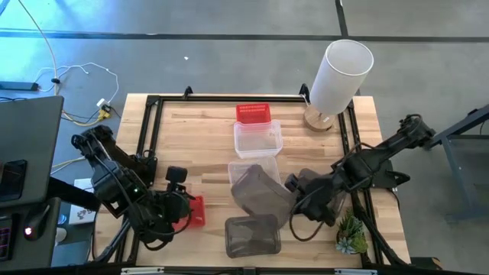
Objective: Stack baskets by color
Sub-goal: Stack the left black transparent bin on the bottom black transparent bin
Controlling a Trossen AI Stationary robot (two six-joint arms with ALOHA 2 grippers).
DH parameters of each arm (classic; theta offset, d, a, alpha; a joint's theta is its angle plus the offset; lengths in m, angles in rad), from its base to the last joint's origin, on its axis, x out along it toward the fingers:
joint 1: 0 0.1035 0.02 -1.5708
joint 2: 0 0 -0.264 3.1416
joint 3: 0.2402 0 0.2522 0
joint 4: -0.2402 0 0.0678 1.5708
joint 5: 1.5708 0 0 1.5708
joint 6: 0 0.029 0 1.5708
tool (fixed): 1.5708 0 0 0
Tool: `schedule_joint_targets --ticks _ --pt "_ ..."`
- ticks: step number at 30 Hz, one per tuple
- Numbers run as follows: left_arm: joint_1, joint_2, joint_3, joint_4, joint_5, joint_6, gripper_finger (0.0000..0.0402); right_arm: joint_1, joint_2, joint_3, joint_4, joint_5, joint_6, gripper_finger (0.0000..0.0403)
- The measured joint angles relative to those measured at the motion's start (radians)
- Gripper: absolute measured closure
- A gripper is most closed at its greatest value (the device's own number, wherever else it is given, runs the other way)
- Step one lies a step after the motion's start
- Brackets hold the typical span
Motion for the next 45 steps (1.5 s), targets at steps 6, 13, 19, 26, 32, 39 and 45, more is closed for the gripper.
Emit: schedule_joint_targets --ticks 6,13,19,26,32,39,45 --pt "0.030 0.000 0.000 0.000 -0.005 -0.041 0.0277 0.006 0.010 -0.042 0.018 -0.051 -0.202 0.0403" --pt "0.057 0.000 0.000 0.000 0.009 -0.092 0.0277 0.005 0.042 -0.042 0.066 -0.136 -0.416 0.0403" --pt "0.072 0.000 0.000 0.001 0.032 -0.137 0.0277 0.005 0.094 -0.042 0.089 -0.229 -0.557 0.0403" --pt "0.074 0.001 0.000 0.008 0.039 -0.170 0.0277 0.001 0.170 -0.042 0.134 -0.240 -0.649 0.0403" --pt "0.073 0.001 -0.001 0.051 0.040 -0.170 0.0277 -0.007 0.237 -0.042 0.149 -0.244 -0.674 0.0403" --pt "0.073 0.001 -0.001 0.058 0.047 -0.169 0.0277 -0.025 0.262 -0.042 0.153 -0.252 -0.685 0.0403" --pt "0.073 0.001 -0.001 0.058 0.056 -0.162 0.0277 -0.054 0.293 -0.041 0.161 -0.265 -0.652 0.0403"
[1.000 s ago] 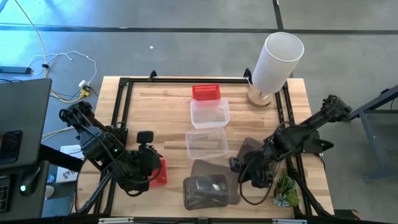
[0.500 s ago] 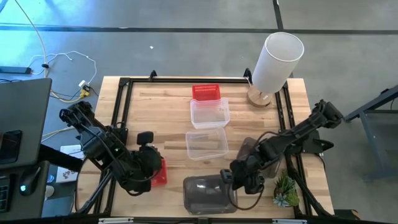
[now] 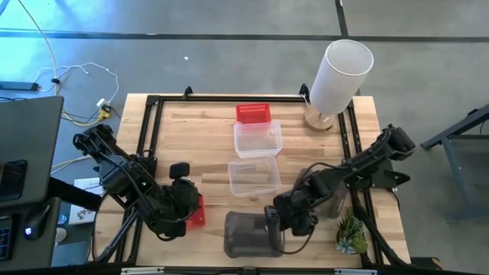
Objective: Stack baskets by color
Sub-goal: Stack the left black transparent bin on the bottom black transparent bin
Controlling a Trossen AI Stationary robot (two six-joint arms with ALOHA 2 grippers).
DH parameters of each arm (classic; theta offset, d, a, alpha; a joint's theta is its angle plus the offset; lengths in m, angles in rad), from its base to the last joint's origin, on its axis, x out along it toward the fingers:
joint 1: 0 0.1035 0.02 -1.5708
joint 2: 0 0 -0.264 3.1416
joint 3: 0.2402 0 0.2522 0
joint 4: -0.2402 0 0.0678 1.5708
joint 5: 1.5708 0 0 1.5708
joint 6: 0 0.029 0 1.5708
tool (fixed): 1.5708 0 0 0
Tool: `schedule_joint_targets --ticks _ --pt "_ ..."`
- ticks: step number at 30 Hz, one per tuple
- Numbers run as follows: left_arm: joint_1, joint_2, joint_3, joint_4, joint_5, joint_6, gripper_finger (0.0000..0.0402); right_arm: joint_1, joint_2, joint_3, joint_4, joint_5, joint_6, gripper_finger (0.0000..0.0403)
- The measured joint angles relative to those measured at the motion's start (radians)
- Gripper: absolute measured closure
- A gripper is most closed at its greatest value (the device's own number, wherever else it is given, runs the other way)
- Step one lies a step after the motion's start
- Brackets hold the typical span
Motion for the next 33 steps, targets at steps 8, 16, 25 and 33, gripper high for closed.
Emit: schedule_joint_targets --ticks 8,16,25,33 --pt "0.000 0.000 0.000 0.001 0.001 0.027 0.0277 -0.016 0.034 0.000 -0.007 0.013 0.019 0.0403" --pt "0.000 0.000 0.000 0.001 0.000 0.053 0.0277 -0.016 0.033 0.000 -0.024 0.025 0.025 0.0403" --pt "0.008 0.000 0.000 0.001 0.001 0.047 0.0277 -0.015 0.030 0.000 -0.040 0.054 -0.074 0.0403" --pt "0.008 0.000 0.000 0.002 0.000 0.045 0.0277 -0.015 -0.009 0.000 -0.076 0.080 -0.147 0.0403"
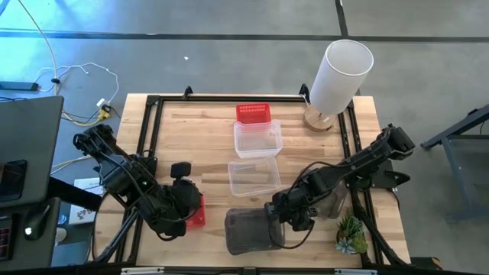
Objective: Stack baskets by color
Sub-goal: Stack the left black transparent bin on the bottom black transparent bin
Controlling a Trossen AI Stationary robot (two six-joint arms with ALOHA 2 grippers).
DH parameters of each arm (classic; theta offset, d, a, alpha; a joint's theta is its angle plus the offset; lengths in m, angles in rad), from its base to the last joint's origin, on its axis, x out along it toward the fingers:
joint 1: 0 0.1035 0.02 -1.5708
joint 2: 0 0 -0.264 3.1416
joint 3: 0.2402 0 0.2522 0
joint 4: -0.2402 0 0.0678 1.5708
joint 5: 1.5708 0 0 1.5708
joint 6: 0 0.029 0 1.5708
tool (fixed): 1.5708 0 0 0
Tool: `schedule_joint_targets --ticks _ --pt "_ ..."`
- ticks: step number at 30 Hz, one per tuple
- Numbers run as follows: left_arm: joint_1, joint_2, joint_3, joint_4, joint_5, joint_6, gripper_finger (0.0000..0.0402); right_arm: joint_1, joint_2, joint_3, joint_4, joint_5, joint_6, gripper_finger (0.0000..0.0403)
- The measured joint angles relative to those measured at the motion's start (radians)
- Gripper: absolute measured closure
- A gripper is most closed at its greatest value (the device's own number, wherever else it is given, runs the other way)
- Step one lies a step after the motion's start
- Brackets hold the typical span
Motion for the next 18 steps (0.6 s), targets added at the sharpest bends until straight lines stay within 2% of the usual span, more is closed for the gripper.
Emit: schedule_joint_targets --ticks 7,11,18 --pt "0.000 0.000 0.000 0.000 0.000 -0.017 0.0277 0.000 -0.022 0.000 -0.032 -0.011 -0.058 0.0403" --pt "0.000 0.000 0.000 0.000 0.000 -0.047 0.0277 -0.009 -0.009 0.000 -0.075 -0.074 -0.082 0.0403" --pt "0.000 0.000 0.000 0.000 0.000 -0.055 0.0277 -0.020 -0.004 0.000 -0.074 -0.079 -0.076 0.0403"
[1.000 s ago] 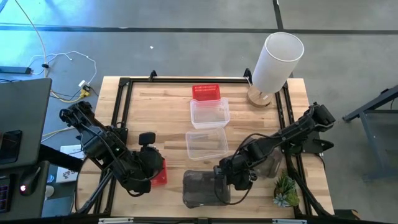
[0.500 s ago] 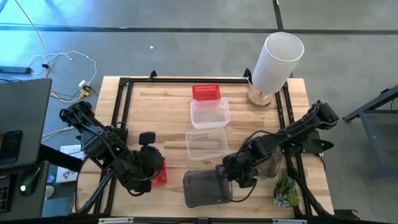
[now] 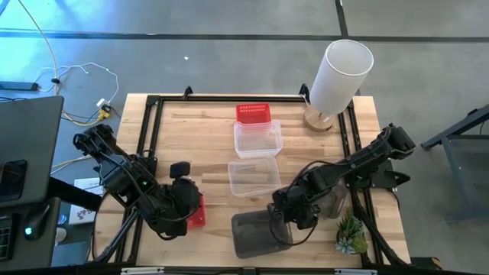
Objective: Stack baskets by color
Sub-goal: Stack the left black transparent bin on the bottom black transparent bin
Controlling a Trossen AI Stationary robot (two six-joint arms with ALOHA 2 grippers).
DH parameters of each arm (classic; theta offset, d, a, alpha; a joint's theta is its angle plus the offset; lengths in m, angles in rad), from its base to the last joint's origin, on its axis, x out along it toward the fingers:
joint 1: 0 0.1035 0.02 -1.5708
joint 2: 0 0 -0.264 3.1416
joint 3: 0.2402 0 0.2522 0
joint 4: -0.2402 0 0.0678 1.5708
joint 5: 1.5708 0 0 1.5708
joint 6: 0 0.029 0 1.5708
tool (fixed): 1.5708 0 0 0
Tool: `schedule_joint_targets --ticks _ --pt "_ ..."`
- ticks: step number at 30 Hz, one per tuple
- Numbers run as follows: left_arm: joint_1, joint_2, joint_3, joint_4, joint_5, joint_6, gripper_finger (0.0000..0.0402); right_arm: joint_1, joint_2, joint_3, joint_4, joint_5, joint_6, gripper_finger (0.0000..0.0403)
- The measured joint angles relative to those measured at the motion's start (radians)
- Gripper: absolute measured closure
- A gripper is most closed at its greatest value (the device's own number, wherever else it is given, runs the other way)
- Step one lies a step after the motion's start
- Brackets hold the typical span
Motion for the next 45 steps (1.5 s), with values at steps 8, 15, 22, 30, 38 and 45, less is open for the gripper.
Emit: schedule_joint_targets --ticks 8,15,22,30,38,45 --pt "0.000 0.000 0.000 0.000 -0.001 0.001 0.0277 0.000 0.011 0.000 -0.002 0.016 0.083 0.0403" --pt "0.000 0.000 0.000 0.000 -0.001 0.002 0.0277 0.000 0.018 0.000 -0.002 0.019 0.147 0.0403" --pt "0.000 0.000 0.000 0.000 -0.001 0.002 0.0277 0.000 0.017 0.000 0.035 0.029 0.236 0.0402" --pt "0.000 0.000 0.000 0.000 0.000 0.002 0.0277 0.000 0.017 0.000 0.066 0.080 0.335 0.0356" --pt "0.000 0.000 0.000 0.000 0.000 0.002 0.0277 0.000 0.017 0.000 0.064 0.207 0.478 0.0294" --pt "0.000 0.002 0.000 -0.002 0.016 0.002 0.0277 0.014 0.017 0.000 0.082 0.349 0.672 0.0284"
